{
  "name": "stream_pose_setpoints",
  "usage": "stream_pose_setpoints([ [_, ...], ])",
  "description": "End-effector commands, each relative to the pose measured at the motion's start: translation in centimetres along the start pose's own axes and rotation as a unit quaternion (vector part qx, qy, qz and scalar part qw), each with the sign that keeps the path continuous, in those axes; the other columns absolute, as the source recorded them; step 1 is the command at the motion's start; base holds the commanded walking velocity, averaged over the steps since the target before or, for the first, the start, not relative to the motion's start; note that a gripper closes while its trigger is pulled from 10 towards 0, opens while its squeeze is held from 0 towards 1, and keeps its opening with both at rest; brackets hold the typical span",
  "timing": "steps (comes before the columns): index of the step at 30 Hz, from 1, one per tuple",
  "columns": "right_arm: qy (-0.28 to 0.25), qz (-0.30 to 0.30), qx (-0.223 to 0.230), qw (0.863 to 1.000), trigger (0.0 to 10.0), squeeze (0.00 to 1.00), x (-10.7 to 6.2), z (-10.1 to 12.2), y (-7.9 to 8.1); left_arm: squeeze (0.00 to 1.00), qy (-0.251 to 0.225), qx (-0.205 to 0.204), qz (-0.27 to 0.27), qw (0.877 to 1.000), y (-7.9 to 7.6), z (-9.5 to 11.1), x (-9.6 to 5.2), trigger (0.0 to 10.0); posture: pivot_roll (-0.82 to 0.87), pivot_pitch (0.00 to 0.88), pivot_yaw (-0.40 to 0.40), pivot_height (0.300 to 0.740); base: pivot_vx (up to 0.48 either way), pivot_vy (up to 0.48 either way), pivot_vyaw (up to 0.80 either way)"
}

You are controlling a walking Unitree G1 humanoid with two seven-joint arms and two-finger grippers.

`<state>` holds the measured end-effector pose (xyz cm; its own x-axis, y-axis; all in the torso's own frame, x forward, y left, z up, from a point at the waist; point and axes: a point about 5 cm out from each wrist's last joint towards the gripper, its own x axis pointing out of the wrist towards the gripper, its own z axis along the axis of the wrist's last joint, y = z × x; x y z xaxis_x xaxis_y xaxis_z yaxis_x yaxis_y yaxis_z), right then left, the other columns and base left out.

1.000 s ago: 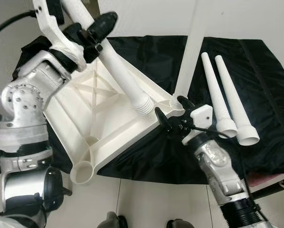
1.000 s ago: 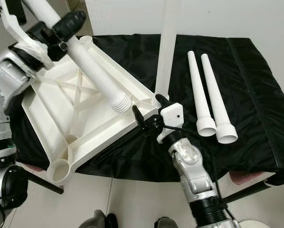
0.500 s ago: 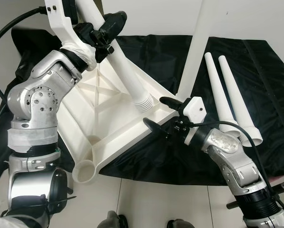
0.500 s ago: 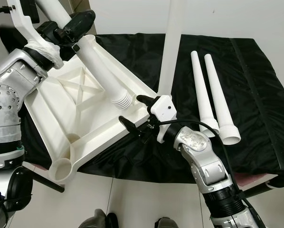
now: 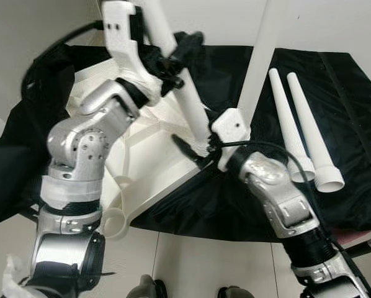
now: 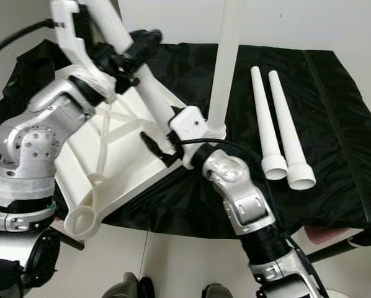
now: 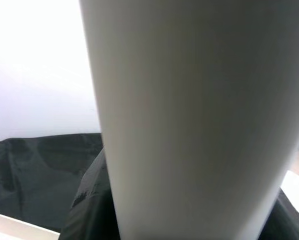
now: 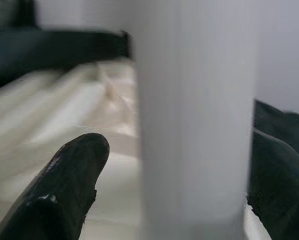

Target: Building children table

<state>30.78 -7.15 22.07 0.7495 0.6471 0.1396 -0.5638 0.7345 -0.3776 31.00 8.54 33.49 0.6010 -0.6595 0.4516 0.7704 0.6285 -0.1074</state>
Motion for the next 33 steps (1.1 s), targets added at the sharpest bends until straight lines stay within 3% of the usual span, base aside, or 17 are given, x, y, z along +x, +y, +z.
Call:
stream_pose_setpoints([
  [1, 0.015, -0.004, -0.006, 1.000, 10.0, 0.00, 0.6, -0.2, 0.5, 0.00, -0.019, 0.010, -0.001, 1.000, -0.4, 0.6, -0.1, 10.0, -0.11, 0.104, 0.076, 0.740, 0.000, 0.000, 0.00],
  [3, 0.012, -0.001, 0.012, 1.000, 10.0, 0.00, 1.4, -0.2, 1.1, 0.00, -0.020, 0.010, -0.004, 1.000, -0.7, 0.5, 0.0, 10.0, -0.11, 0.101, 0.075, 0.740, 0.000, 0.000, 0.00],
  [8, 0.005, -0.013, -0.002, 1.000, 10.0, 0.00, 2.3, 0.1, 1.7, 0.00, -0.024, 0.009, -0.005, 1.000, -1.2, 0.3, 0.1, 10.0, -0.10, 0.097, 0.073, 0.740, 0.000, 0.000, 0.00],
  [24, 0.004, -0.024, -0.015, 1.000, 10.0, 0.00, 2.8, 0.9, 1.5, 0.00, -0.019, 0.015, -0.011, 1.000, -1.6, -0.3, 0.0, 10.0, -0.10, 0.079, 0.066, 0.740, 0.000, 0.000, 0.00],
  [25, 0.003, -0.021, -0.016, 1.000, 8.0, 0.00, 2.8, 1.0, 1.5, 0.00, -0.019, 0.016, -0.011, 1.000, -1.6, -0.4, 0.0, 10.0, -0.10, 0.076, 0.065, 0.740, 0.000, 0.000, 0.00],
  [28, 0.003, -0.020, -0.016, 1.000, 8.0, 0.00, 2.8, 1.0, 1.5, 0.00, -0.019, 0.016, -0.011, 1.000, -1.7, -0.4, -0.1, 10.0, -0.10, 0.076, 0.065, 0.740, 0.000, 0.000, 0.00],
  [29, 0.002, -0.019, -0.018, 1.000, 3.8, 0.00, 2.9, 1.1, 1.6, 0.00, -0.019, 0.016, -0.010, 1.000, -1.7, -0.4, -0.1, 10.0, -0.10, 0.075, 0.066, 0.740, 0.000, 0.000, 0.00],
  [33, 0.006, -0.017, -0.030, 0.999, 3.3, 0.00, 2.8, 1.1, 1.5, 0.00, -0.018, 0.019, -0.013, 1.000, -1.7, -0.5, 0.0, 10.0, -0.10, 0.075, 0.066, 0.740, 0.000, 0.000, 0.00],
])
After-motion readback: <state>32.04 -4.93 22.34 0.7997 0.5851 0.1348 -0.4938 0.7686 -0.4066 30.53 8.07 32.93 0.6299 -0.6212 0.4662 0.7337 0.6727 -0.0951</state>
